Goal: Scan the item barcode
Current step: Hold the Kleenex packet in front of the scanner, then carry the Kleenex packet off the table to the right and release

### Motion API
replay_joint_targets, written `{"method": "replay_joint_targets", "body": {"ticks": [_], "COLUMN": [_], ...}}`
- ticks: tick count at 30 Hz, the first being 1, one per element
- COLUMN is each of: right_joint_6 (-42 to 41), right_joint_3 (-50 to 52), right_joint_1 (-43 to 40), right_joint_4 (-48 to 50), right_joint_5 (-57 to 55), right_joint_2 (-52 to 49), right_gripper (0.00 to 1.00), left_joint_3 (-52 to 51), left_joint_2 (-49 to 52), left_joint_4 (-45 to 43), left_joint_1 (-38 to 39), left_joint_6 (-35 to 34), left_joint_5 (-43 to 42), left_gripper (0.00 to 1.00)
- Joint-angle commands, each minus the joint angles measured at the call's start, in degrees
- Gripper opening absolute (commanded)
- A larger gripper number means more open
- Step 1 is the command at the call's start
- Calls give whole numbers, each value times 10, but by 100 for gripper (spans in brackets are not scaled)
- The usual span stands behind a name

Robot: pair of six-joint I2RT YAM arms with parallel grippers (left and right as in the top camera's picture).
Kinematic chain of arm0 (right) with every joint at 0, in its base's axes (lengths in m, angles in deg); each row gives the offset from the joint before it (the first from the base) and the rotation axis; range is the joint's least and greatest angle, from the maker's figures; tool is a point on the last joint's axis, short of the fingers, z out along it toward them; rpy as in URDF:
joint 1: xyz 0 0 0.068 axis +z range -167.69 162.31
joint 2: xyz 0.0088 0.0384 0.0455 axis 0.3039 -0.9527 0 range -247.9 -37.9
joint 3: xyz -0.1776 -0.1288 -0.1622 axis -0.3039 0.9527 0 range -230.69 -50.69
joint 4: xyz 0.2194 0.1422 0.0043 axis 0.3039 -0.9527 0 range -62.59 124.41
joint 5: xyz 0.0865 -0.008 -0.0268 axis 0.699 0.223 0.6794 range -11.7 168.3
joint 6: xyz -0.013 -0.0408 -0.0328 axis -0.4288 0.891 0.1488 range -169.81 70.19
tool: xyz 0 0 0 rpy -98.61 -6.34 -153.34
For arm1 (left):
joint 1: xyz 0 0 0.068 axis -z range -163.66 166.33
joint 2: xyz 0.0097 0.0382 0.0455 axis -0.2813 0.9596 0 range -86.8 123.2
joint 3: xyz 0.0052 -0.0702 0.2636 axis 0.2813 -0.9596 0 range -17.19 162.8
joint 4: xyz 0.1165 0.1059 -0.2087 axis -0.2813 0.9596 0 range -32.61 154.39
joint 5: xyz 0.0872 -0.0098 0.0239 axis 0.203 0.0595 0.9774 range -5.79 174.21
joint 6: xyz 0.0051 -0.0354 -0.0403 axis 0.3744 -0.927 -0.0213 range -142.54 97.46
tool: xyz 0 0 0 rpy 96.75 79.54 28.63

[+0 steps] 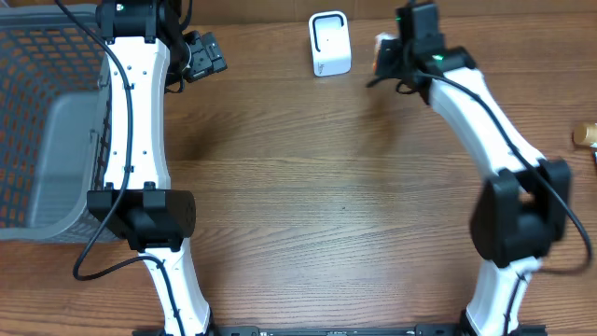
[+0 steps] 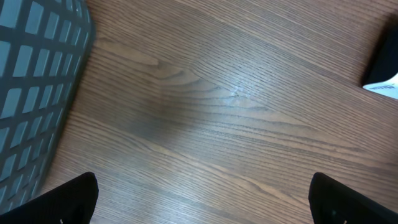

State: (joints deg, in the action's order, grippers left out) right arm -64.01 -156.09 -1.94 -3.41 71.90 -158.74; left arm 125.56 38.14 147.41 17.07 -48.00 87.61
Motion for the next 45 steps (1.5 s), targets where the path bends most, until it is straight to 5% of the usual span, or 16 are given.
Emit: {"method": "replay_joint_targets", "body": {"ticks": [1,5,18,27,32,37,45], "right_joint_6": [59,129,523,561,500,348,19], "right_joint_3": [-102,-175,-176,-175,-175,-192,-286], "right_joint_1": [25,45,88,88,87,77,-68], "right_joint_4": [-23,-28,153,172,174,207,-98], "right_joint_5": [-24,-43,-121,-122,-130,-278,-243], "right_joint_2": [-45,-92,-147,-170,-174,-162,-86], "right_gripper": [4,4,4,4,4,4,4], "left_joint_3": [-1,-1,-1,-1,-1,-1,-1], "left_joint_2": [-1,-1,-1,-1,-1,-1,-1], "left_joint_4": [0,0,0,0,0,0,0], "left_joint_1": [-2,-2,-2,-2,-2,-2,-2], "left_joint_6": [6,6,6,6,6,6,6], "left_joint_5": [-3,-3,-3,-3,-3,-3,-3], "left_gripper": [100,100,100,100,100,100,100]}}
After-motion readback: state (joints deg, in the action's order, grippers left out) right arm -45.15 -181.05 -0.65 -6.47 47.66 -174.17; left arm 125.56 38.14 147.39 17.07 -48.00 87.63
